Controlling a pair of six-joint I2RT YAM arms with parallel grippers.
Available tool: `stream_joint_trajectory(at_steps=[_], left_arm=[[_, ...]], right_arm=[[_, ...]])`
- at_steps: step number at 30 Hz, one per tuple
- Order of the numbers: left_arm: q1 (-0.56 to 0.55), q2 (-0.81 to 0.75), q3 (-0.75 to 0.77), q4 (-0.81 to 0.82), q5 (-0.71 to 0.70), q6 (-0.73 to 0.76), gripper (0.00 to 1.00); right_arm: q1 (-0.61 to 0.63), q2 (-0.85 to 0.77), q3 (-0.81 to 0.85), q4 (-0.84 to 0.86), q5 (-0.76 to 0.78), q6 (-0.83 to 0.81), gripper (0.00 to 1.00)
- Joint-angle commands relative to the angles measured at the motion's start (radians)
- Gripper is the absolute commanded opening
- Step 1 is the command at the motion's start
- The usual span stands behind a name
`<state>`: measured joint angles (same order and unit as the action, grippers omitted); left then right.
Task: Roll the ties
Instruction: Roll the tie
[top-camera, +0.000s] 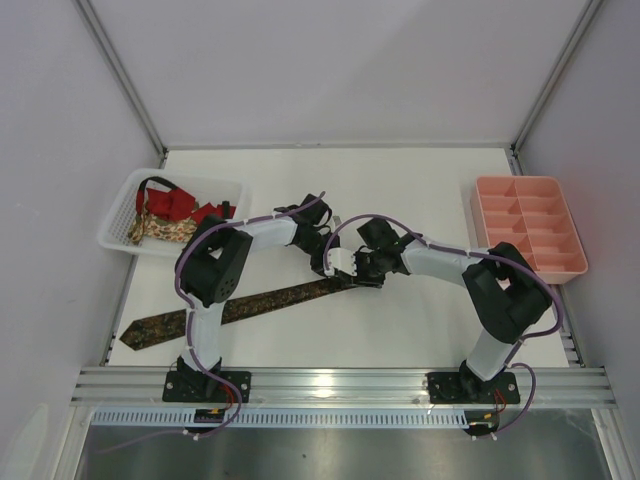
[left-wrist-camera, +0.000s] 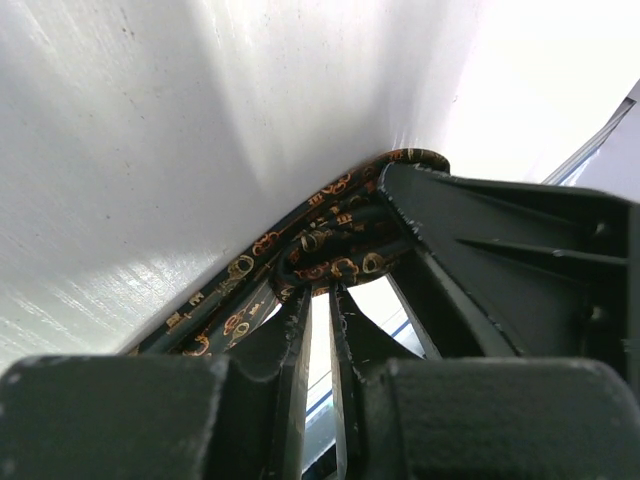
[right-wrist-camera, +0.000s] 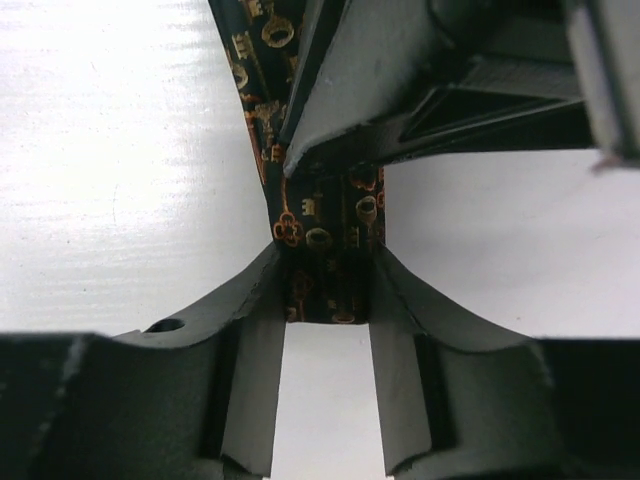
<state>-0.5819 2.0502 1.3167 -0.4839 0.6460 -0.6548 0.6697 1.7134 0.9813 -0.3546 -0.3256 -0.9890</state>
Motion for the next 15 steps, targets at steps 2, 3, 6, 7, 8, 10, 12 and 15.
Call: stream_joint_trajectory(at_steps=[2,3,6,7,8,10,12,15], left_arm=[[0.010,-0.036,0.019,0.018,-0.003,-0.003,0.17],[0.008,-0.036,0.019,0.018,-0.002,-0.003,0.17],[0.008,-0.030,0.021,0.018,0.001,-0.005,0.17],[0.008,-0.027,0.021,0.018,0.000,-0.006,0.17],[0.010,-0.024,0.021,0.021,0.000,-0.006,0.16],[0.010,-0.019,0.024,0.019,0.000,-0.006,0.16],[0.010,-0.016,0.023,0.018,-0.003,-0.005,0.16],[0.008,-0.007,0.024,0.018,-0.005,-0.002,0.15]], right_arm=[[0.001,0.031,-0.004,-0.018,0.003,-0.004,0.35],[0.002,0.034,-0.003,-0.020,0.000,0.000,0.33],[0.010,0.037,-0.001,-0.020,-0.004,0.004,0.31],[0.010,0.037,0.000,-0.021,-0.004,0.006,0.31],[0.010,0.037,0.000,-0.020,-0.006,0.009,0.30],[0.010,0.032,-0.004,-0.020,-0.003,0.015,0.29],[0.010,0.025,-0.007,-0.003,0.003,0.030,0.44],[0.004,0.012,-0.007,0.002,-0.006,0.056,0.70]])
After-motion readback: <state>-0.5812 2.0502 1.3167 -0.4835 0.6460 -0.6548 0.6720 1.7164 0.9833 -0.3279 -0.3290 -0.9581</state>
